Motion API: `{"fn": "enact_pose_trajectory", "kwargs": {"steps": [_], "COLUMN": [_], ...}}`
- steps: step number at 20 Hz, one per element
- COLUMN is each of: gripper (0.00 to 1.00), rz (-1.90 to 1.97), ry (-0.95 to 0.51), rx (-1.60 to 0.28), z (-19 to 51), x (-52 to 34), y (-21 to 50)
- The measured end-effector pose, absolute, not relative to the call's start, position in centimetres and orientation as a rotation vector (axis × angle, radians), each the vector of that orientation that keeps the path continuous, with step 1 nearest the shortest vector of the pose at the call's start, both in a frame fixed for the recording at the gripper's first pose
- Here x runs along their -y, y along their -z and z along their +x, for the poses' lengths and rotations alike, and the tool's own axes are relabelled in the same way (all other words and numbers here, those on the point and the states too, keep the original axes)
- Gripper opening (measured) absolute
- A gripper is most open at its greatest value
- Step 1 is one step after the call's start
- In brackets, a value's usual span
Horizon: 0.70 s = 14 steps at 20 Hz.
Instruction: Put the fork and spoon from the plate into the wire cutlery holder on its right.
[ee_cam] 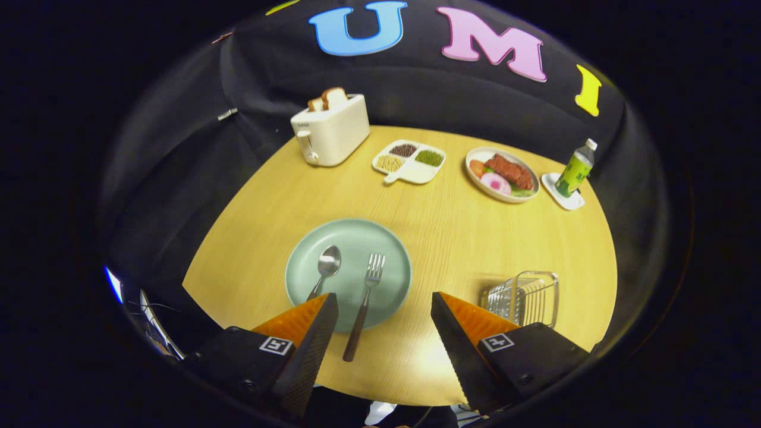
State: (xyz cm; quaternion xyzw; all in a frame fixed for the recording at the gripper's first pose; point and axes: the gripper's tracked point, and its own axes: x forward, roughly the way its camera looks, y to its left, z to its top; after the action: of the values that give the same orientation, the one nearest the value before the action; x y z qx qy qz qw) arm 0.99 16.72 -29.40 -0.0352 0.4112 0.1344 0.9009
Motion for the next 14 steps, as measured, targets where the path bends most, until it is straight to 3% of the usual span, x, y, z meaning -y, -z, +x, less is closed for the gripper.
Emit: {"fn": "enact_pose_trajectory", "kwargs": {"steps": [9, 12, 14], "gripper": [0.98, 0.83, 0.84], "rz": [-0.166, -0.18, -0.206], "ry": [-0.287, -0.306, -0.293], "rx": [-1.022, -1.069, -1.075], "z": [2.3, 2.0, 2.4], "x": [-18.6, -19.2, -19.1], "y": [36.0, 37.7, 38.4]}}
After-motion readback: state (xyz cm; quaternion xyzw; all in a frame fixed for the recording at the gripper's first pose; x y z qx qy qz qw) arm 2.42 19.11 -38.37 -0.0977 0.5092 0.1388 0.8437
